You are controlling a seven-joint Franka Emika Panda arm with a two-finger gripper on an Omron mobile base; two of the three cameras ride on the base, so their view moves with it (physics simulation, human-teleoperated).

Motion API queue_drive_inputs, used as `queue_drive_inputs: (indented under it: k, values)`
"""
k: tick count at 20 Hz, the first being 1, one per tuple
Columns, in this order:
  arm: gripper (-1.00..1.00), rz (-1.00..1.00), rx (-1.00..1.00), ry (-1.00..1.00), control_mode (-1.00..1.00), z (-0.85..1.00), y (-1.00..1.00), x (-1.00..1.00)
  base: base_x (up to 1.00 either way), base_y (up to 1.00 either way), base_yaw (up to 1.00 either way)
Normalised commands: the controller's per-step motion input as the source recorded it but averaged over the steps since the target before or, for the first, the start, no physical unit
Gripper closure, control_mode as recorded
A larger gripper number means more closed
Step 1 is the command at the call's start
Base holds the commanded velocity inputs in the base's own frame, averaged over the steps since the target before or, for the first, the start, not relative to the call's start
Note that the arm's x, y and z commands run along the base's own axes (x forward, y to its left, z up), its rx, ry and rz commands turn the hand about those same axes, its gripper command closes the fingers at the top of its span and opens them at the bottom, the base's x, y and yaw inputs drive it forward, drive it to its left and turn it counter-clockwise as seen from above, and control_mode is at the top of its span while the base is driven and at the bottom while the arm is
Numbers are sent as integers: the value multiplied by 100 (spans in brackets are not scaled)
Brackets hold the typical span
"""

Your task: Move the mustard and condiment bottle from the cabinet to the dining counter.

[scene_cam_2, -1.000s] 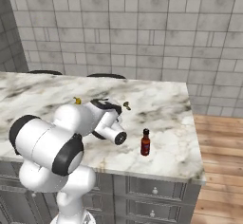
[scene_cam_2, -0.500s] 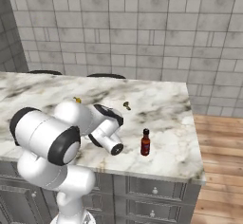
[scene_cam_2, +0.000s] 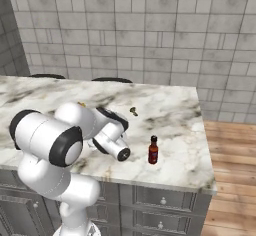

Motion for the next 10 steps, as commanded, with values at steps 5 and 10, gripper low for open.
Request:
queue_drive_inputs:
  k: [5, 10]
  values:
    - [100, 0, 0, 8, -100, -13, 0, 4, 0, 0, 0]
    - [100, 0, 0, 6, -100, -15, 0, 7, 0, 0, 0]
